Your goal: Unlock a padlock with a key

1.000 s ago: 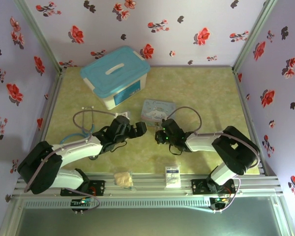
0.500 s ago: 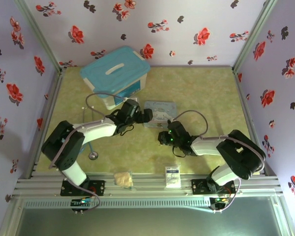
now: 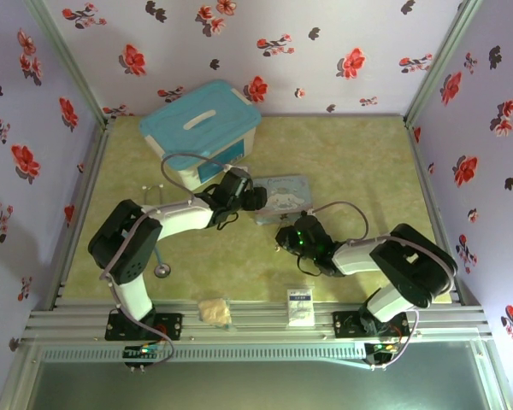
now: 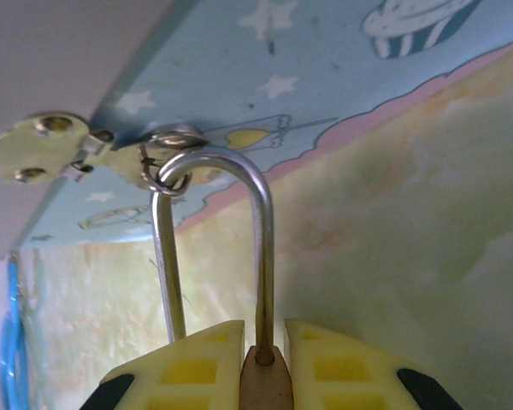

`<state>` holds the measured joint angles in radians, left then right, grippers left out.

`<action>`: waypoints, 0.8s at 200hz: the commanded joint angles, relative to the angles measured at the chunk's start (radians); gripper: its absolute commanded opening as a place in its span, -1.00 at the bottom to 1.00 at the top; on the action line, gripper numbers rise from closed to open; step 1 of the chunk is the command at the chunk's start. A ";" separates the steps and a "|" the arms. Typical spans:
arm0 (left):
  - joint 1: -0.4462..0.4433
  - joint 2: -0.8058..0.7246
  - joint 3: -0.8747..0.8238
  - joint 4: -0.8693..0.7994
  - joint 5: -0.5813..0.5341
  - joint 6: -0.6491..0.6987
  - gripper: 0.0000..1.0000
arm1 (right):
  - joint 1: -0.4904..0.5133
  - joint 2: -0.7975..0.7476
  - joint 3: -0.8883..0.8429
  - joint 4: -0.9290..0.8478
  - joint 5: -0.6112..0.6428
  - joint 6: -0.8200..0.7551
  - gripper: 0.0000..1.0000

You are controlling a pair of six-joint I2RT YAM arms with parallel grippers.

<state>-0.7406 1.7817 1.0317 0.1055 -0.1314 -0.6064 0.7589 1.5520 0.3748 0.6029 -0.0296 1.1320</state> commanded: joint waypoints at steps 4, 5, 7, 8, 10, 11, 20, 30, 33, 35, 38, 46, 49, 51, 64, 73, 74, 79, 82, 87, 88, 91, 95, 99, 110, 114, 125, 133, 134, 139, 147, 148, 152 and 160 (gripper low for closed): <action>-0.003 0.044 -0.003 -0.036 -0.037 0.056 0.26 | 0.019 0.126 0.000 0.158 0.009 0.109 -0.88; -0.003 0.045 -0.004 -0.036 -0.037 0.057 0.25 | 0.019 0.128 0.000 0.160 0.011 0.111 -0.88; -0.003 0.046 -0.005 -0.036 -0.036 0.056 0.23 | 0.019 0.133 -0.002 0.167 0.013 0.116 -0.89; -0.003 0.047 -0.005 -0.036 -0.036 0.057 0.22 | 0.019 0.134 -0.003 0.170 0.014 0.118 -0.89; -0.004 0.048 -0.006 -0.035 -0.036 0.057 0.22 | 0.019 0.136 -0.006 0.179 0.020 0.122 -0.90; -0.005 0.049 -0.007 -0.034 -0.036 0.057 0.22 | 0.018 0.138 -0.008 0.183 0.022 0.124 -0.90; -0.006 0.053 -0.013 -0.031 -0.033 0.059 0.14 | 0.018 0.154 -0.026 0.233 0.042 0.141 -0.92; -0.009 0.057 -0.021 -0.031 -0.034 0.066 0.11 | 0.019 0.169 -0.041 0.285 0.061 0.157 -0.93; -0.010 0.058 -0.023 -0.029 -0.035 0.070 0.11 | 0.019 0.173 -0.045 0.297 0.066 0.161 -0.94; -0.010 0.059 -0.025 -0.029 -0.036 0.071 0.11 | 0.018 0.176 -0.045 0.306 0.071 0.163 -0.94; -0.011 0.058 -0.027 -0.027 -0.036 0.074 0.11 | 0.018 0.181 -0.047 0.316 0.074 0.165 -0.94; -0.011 0.062 -0.033 -0.024 -0.039 0.077 0.10 | 0.019 0.193 -0.048 0.340 0.080 0.166 -0.95; -0.011 0.063 -0.034 -0.022 -0.039 0.077 0.09 | 0.019 0.198 -0.046 0.348 0.082 0.165 -0.95; -0.011 0.064 -0.036 -0.021 -0.038 0.078 0.09 | 0.019 0.200 -0.043 0.352 0.081 0.163 -0.95; -0.011 0.067 -0.039 -0.017 -0.039 0.077 0.13 | 0.019 0.218 -0.032 0.369 0.081 0.165 -0.96; -0.011 0.062 -0.042 -0.011 -0.037 0.066 0.22 | 0.019 0.231 -0.029 0.382 0.085 0.167 -0.96; -0.011 0.061 -0.043 -0.010 -0.035 0.063 0.22 | 0.019 0.235 -0.028 0.385 0.085 0.167 -0.96; -0.011 0.054 -0.045 -0.003 -0.026 0.053 0.22 | 0.019 0.241 -0.026 0.390 0.085 0.168 -0.97; -0.010 0.048 -0.046 0.002 -0.018 0.050 0.22 | 0.019 0.242 -0.025 0.393 0.085 0.168 -0.97; -0.012 0.037 -0.049 0.014 -0.007 0.044 0.22 | 0.019 0.248 -0.024 0.397 0.088 0.173 -0.98; -0.012 0.035 -0.050 0.016 -0.004 0.041 0.22 | 0.019 0.250 -0.024 0.399 0.089 0.173 -0.97; -0.013 0.029 -0.053 0.025 0.003 0.037 0.22 | 0.019 0.254 -0.024 0.401 0.090 0.174 -0.98; -0.014 0.020 -0.056 0.037 0.011 0.031 0.22 | 0.019 0.259 -0.022 0.404 0.090 0.176 -0.98; -0.015 0.013 -0.056 0.048 0.019 0.026 0.22 | 0.019 0.264 -0.020 0.409 0.087 0.176 -0.99; -0.019 0.002 -0.045 0.054 0.029 0.026 0.19 | 0.020 0.277 -0.016 0.424 0.083 0.178 -0.99; -0.023 0.001 -0.040 0.050 0.028 0.030 0.17 | 0.020 0.285 -0.016 0.431 0.081 0.180 -0.99; -0.029 0.004 -0.031 0.043 0.027 0.036 0.17 | 0.020 0.301 -0.014 0.451 0.079 0.182 -0.99; -0.031 0.012 -0.038 0.057 0.029 0.025 0.20 | 0.020 0.312 -0.012 0.457 0.077 0.186 -0.99; -0.031 0.012 -0.040 0.063 0.030 0.023 0.21 | 0.020 0.313 -0.011 0.458 0.077 0.186 -0.99; -0.031 0.017 -0.050 0.083 0.037 0.015 0.25 | 0.020 0.320 -0.007 0.459 0.074 0.187 -0.99; -0.031 0.021 -0.067 0.117 0.053 -0.004 0.33 | 0.020 0.329 -0.002 0.461 0.070 0.187 -1.00; -0.031 0.021 -0.068 0.119 0.054 -0.005 0.33 | 0.020 0.330 0.000 0.461 0.069 0.188 -1.00; -0.031 0.022 -0.076 0.138 0.061 -0.015 0.35 | 0.021 0.334 0.002 0.463 0.067 0.189 -1.00; -0.031 0.019 -0.087 0.172 0.078 -0.030 0.39 | 0.022 0.338 0.006 0.463 0.064 0.188 -1.00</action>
<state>-0.7597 1.7958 0.9920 0.2264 -0.1146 -0.5953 0.7727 1.8221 0.3439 1.1431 0.0235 1.3132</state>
